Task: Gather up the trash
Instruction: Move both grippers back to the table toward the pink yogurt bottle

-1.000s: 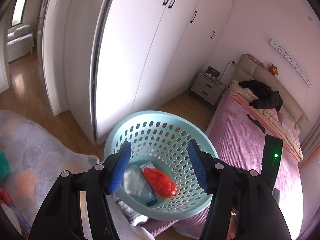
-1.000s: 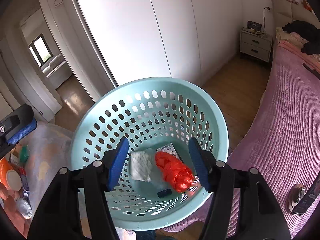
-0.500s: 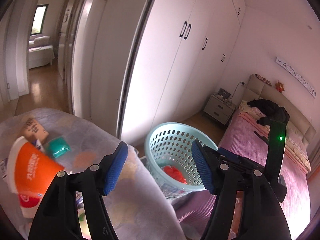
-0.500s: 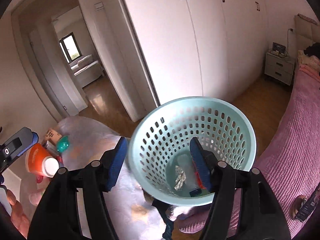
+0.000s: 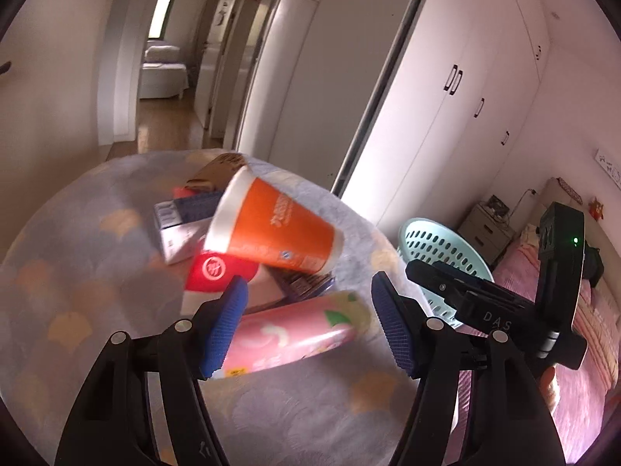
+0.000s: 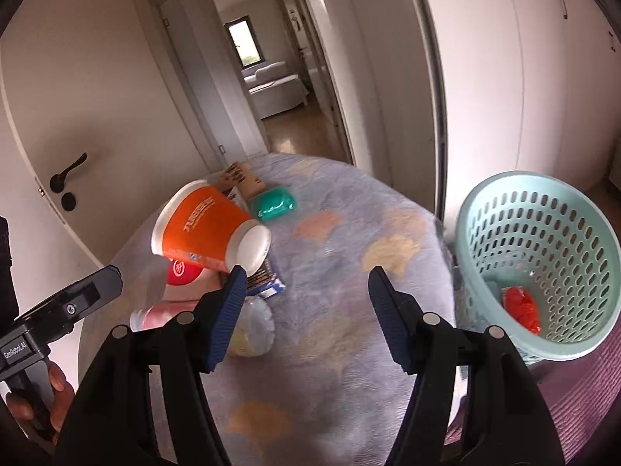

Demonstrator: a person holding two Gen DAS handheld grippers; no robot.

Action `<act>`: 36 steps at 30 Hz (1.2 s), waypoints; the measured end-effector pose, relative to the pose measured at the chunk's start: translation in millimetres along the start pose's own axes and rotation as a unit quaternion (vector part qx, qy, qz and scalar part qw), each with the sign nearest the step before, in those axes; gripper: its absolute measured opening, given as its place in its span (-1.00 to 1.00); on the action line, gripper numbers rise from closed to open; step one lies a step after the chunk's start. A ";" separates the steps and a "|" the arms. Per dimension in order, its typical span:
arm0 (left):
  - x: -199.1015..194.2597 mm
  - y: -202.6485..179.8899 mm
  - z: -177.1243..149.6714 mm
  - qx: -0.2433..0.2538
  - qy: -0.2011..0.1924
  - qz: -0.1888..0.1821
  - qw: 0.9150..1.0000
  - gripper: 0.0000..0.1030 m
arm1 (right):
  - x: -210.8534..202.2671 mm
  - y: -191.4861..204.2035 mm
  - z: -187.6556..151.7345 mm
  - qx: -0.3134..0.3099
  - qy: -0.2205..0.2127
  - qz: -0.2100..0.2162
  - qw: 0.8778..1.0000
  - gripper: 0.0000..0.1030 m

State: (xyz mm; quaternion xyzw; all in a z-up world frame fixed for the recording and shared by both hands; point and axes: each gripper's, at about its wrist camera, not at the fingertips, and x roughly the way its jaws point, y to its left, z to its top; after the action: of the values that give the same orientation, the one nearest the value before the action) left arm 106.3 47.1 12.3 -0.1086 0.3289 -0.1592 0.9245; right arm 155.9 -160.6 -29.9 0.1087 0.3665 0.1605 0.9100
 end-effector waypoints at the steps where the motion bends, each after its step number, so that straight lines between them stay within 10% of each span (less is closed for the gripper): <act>1: -2.2 7.0 -3.7 -0.004 0.003 0.010 1.000 0.25 | 5.3 4.2 0.0 -0.003 0.007 0.008 1.000 0.20; 18: 5.0 55.1 -44.7 -0.087 0.056 0.011 0.995 0.25 | 41.1 27.2 -11.6 -0.018 0.068 0.057 0.996 0.18; 36: -16.9 106.9 -59.7 -0.148 0.045 0.051 0.987 0.25 | 39.1 85.6 -62.9 -0.011 0.161 0.261 0.952 0.18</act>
State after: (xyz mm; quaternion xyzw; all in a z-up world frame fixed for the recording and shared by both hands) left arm 79.3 146.5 -56.0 -0.2196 0.3948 -0.0658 0.8897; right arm 120.1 -61.9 -72.1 0.1630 0.4653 0.4118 0.7664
